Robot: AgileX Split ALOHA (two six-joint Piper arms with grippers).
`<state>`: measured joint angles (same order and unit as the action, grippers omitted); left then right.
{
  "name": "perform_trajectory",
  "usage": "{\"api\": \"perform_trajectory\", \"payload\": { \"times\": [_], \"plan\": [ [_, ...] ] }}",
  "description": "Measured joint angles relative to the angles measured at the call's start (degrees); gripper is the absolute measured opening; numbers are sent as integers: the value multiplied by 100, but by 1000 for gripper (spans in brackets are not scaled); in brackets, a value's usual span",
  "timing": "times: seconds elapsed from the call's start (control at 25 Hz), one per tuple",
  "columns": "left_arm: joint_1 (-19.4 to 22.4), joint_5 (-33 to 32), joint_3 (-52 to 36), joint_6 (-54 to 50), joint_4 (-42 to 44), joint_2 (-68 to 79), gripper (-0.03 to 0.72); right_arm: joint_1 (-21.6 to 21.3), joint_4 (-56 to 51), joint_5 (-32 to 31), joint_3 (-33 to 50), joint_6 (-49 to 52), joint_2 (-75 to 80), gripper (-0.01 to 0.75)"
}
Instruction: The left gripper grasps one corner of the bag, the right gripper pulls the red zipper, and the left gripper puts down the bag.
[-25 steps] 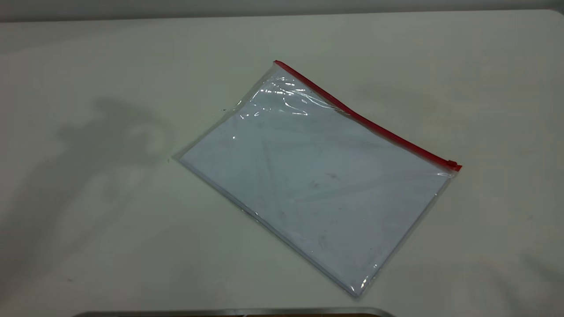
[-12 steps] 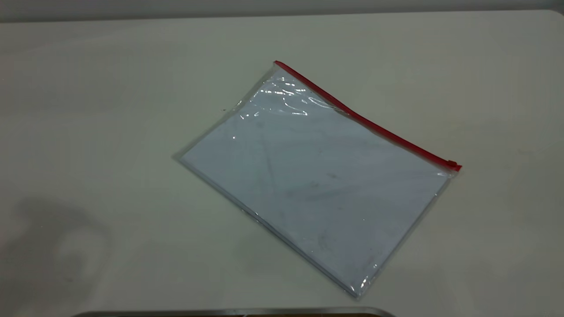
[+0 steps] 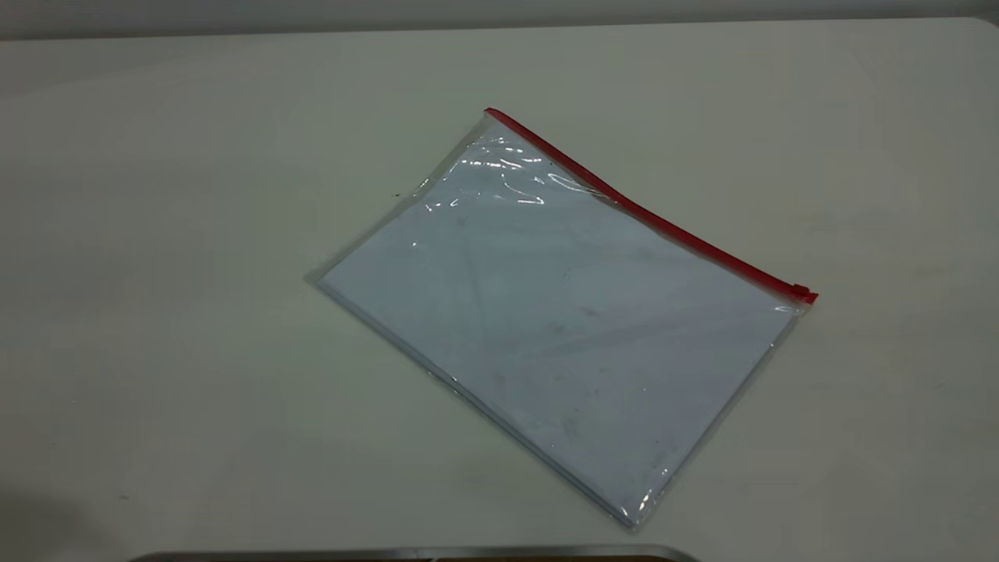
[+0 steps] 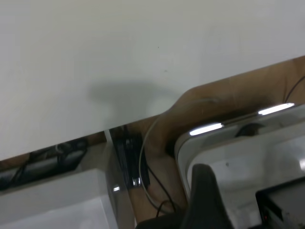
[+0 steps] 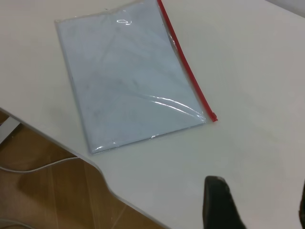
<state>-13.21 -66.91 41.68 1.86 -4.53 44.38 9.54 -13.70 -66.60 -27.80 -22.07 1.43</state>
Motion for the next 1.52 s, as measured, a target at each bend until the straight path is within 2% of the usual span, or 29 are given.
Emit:
{"api": "perform_trajectory", "payload": {
  "times": [0.56, 0.96, 1.24, 1.32, 1.52],
  "plan": [
    [0, 27, -1177, 11, 0, -2498, 577, 0, 0, 4, 0, 0, 0, 437],
    [0, 37, -1230, 11, -5, -3885, 577, 0, 0, 4, 0, 0, 0, 437],
    [8, 88, -1248, 124, 12, -4193, 577, 0, 0, 4, 0, 0, 0, 437],
    [159, 151, -1297, 213, 12, -4205, 577, 0, 0, 4, 0, 0, 0, 437],
    [1048, 157, -1373, 408, 7, -4270, 577, 0, 0, 9, 0, 0, 0, 437]
  ]
}}
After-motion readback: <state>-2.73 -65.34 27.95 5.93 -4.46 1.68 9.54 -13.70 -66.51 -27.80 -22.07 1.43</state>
